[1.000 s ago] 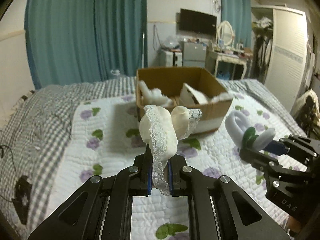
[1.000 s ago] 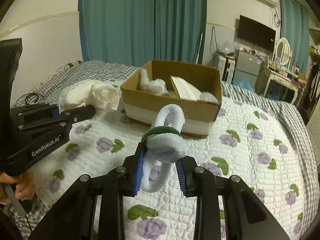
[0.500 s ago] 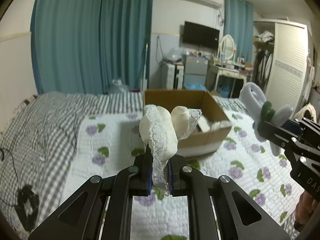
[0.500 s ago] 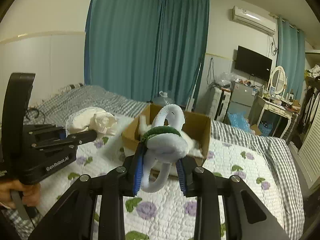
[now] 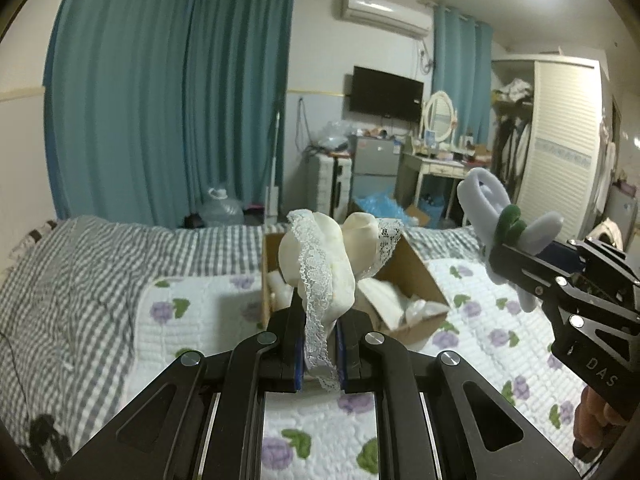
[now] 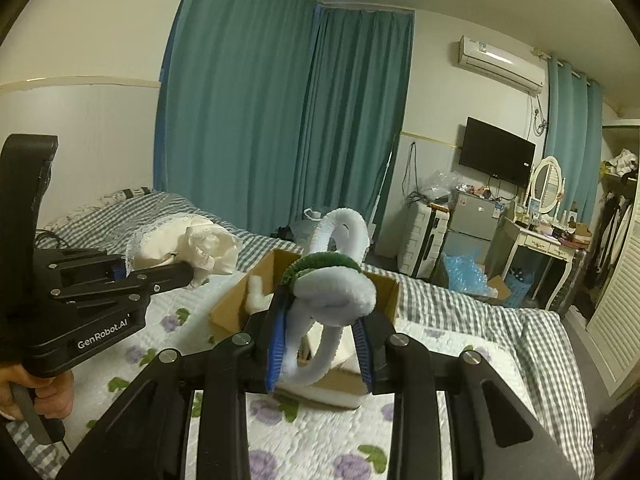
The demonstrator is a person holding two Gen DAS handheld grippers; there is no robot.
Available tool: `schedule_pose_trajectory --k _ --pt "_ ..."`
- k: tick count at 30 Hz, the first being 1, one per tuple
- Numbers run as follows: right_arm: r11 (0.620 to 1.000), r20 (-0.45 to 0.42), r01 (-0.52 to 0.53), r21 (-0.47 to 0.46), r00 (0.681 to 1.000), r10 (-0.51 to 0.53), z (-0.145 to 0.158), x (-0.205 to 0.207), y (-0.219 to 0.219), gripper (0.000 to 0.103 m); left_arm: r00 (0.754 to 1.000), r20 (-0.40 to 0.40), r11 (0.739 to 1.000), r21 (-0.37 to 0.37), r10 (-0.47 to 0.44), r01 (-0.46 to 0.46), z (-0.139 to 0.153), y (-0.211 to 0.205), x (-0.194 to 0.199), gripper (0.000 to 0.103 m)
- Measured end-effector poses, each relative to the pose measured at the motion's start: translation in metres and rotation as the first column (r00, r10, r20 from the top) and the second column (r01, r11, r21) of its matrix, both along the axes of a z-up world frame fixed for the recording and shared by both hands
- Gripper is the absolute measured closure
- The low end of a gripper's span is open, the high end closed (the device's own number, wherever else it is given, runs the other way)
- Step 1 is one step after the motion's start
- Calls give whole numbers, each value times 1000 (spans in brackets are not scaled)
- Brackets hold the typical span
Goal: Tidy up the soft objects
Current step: 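Lift the cloth and headband and carry them over the box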
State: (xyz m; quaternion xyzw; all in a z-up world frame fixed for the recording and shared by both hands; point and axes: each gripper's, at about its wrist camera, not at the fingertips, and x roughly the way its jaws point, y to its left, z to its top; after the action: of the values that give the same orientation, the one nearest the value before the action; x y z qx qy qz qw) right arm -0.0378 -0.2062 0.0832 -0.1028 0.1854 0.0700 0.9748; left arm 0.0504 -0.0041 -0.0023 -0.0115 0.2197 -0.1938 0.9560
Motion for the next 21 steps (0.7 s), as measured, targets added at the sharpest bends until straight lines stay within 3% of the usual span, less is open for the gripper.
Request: schedule_pose_trajectory --k 7,14,21 --pt "1000 4 3 4 1000 -3 1 41 -6 73 1000 2 1000 7 10 -10 3 -8 36 92" --pt "1000 -14 13 -9 1000 -13 -20 79 -11 72 999 -9 999 29 34 -34 -5 -18 76 92" --pt "1000 -60 18 -9 998 -18 -42 123 -21 72 996 -91 1000 26 18 -16 -27 -36 121 92"
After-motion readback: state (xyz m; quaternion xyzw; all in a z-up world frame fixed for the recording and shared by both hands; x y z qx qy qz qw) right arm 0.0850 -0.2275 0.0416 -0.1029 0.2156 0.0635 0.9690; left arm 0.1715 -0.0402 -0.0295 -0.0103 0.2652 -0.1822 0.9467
